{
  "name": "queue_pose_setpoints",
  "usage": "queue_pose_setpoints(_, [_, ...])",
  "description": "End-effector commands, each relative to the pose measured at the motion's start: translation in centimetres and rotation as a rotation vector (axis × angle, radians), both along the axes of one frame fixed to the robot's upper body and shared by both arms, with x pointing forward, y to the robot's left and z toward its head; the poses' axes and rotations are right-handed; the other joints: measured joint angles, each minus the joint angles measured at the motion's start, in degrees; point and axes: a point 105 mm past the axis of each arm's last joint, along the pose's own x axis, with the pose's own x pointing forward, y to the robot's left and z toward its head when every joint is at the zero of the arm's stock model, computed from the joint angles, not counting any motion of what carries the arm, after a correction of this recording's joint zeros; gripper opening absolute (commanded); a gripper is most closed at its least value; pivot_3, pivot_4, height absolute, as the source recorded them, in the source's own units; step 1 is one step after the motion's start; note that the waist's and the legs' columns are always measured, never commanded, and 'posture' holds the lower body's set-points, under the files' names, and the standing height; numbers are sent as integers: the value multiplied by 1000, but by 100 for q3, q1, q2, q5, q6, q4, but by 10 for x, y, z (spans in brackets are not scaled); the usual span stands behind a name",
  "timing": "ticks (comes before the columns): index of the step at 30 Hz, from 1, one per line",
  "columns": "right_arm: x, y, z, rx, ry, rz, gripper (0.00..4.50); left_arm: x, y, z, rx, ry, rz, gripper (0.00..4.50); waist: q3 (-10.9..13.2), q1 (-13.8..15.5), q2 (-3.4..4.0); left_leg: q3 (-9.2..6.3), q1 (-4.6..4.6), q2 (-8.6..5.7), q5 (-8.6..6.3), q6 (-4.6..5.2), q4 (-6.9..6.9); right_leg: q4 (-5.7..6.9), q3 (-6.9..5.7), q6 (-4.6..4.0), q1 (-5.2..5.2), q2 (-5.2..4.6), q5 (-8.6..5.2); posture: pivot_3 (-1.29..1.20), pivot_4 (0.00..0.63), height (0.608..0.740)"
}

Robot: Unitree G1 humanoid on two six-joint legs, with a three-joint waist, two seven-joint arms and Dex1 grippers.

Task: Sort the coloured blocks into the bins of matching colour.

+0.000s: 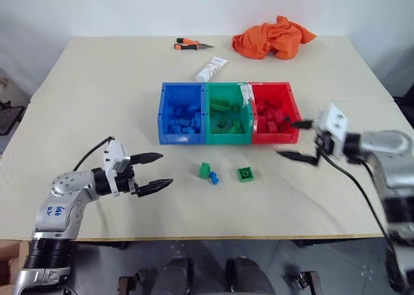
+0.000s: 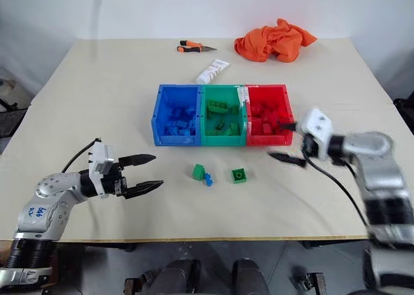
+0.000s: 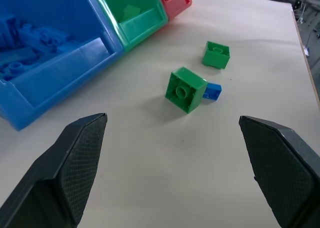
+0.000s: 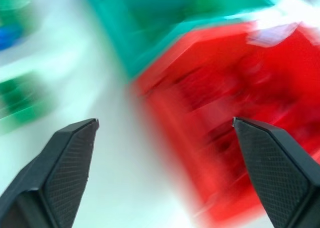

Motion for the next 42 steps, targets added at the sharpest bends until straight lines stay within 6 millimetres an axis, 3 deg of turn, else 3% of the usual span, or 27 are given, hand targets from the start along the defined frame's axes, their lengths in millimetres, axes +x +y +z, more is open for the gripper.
queue_pose_setpoints(1, [-35,-34,15,-46,-4,-33,4477,-2,1,3,9,-18,-21,4500,0,12,0,-1,1,1,0,0,4,-1,0,0,5,0,0,0,150,740])
queue_pose_setpoints(6, [-59,-62,10,-92,53,-114,4477,-2,7,2,21,-14,-21,4500,1,-46,-2,16,42,3,-1,3,3,-19,15,0,38,3,0,0,150,740])
queue_pose_setpoints(8, [-63,-63,10,-94,61,-122,4477,-2,9,3,25,-16,-20,4500,1,-70,-1,23,110,7,-3,6,-18,-33,17,-2,98,4,-1,0,150,740])
queue_pose_setpoints(11, [-60,-59,10,-89,55,-121,4477,-1,11,5,31,-21,-18,4500,1,-84,-1,23,112,7,-6,8,-19,-36,24,-2,101,3,-1,0,150,740])
queue_pose_setpoints(14, [-48,-40,3,-81,51,-90,4477,0,11,7,33,-28,-18,4500,1,-82,-1,22,107,7,-7,7,-18,-37,24,-2,95,2,-1,0,150,740])
queue_pose_setpoints(23, [-6,58,-14,12,28,113,4477,0,-1,12,21,-45,-46,4500,1,-121,-1,16,91,6,-8,2,-15,-34,21,-2,77,1,-1,0,150,740])
queue_pose_setpoints(28, [8,82,-34,-30,45,159,4477,-1,-3,13,15,-49,-47,4500,1,-94,-1,9,91,5,-9,1,-14,-33,15,-2,77,0,-1,0,150,740])
queue_pose_setpoints(36, [11,114,-54,-7,91,242,4477,-5,-3,11,7,-49,-31,4500,1,-70,-1,9,91,5,-9,1,-13,-27,15,-2,74,1,-1,0,150,740])
queue_pose_setpoints(39, [16,116,-54,1,72,223,3892,-7,-4,9,7,-48,-29,4500,1,-73,-1,8,91,5,-9,0,-13,-25,14,-2,73,1,-1,0,150,740])
queue_pose_setpoints(42, [17,117,-49,11,61,221,2944,-8,-4,9,4,-48,-24,4500,1,-70,-1,8,90,5,-9,0,-13,-25,14,-2,73,0,-1,0,150,740])
